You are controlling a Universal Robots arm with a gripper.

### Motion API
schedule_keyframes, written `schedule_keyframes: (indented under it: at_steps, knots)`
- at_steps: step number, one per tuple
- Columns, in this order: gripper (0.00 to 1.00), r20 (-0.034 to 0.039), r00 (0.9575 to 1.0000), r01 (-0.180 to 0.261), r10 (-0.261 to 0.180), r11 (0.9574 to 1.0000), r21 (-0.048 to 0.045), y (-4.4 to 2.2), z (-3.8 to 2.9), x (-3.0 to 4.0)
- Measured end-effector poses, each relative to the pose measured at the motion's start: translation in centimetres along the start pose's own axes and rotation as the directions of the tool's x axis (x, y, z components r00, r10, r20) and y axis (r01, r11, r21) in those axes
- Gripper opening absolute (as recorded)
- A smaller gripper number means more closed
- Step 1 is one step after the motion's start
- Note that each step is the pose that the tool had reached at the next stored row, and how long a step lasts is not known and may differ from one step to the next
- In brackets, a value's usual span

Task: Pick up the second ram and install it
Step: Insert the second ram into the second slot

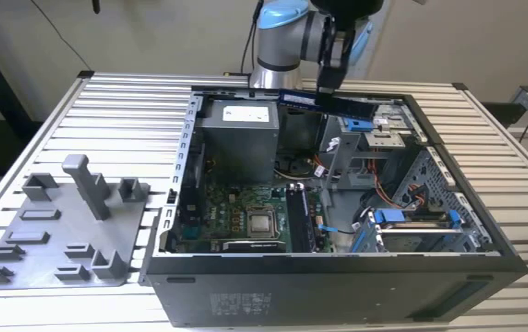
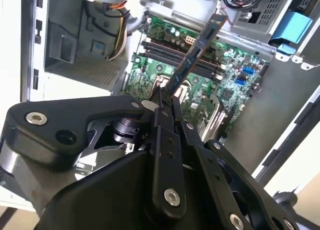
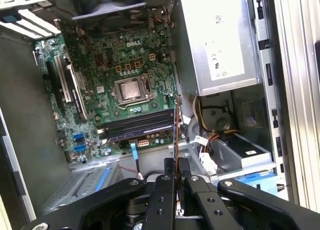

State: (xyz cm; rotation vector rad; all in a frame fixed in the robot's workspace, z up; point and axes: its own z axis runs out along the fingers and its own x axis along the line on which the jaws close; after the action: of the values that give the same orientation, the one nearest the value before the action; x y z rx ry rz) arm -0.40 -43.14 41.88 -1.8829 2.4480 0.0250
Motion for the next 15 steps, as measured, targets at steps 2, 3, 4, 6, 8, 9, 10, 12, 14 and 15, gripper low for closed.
schedule_keyframes:
  at_steps: [2, 3, 4, 6, 8, 9, 10, 12, 14, 15]
  knots:
    - [0.14, -0.0004, 0.9997, -0.023, 0.023, 0.9997, 0.0012, 0.00, 0.01, 0.00]
    - [0.14, -0.0007, 0.9994, -0.035, 0.035, 0.9994, 0.0018, 0.00, 0.00, 0.00]
    - [0.14, -0.0008, 0.9989, -0.047, 0.047, 0.9989, 0.0024, 0.00, 0.01, 0.00]
    - [0.14, -0.0012, 0.9976, -0.069, 0.069, 0.9976, 0.0036, 0.00, 0.01, 0.00]
    - [0.14, -0.0015, 0.9959, -0.090, 0.090, 0.9959, 0.0048, 0.00, 0.02, 0.00]
    - [0.14, -0.0017, 0.9950, -0.100, 0.100, 0.9950, 0.0053, 0.00, 0.02, 0.00]
    - [0.14, -0.0018, 0.9940, -0.109, 0.109, 0.9940, 0.0058, 0.00, 0.02, 0.00]
    - [0.14, -0.0021, 0.9916, -0.129, 0.129, 0.9916, 0.0069, 0.00, 0.03, 0.00]
    - [0.14, -0.0024, 0.9887, -0.150, 0.150, 0.9886, 0.0080, 0.00, 0.03, 0.00]
    - [0.14, -0.0025, 0.9870, -0.161, 0.161, 0.9870, 0.0086, 0.00, 0.03, 0.00]
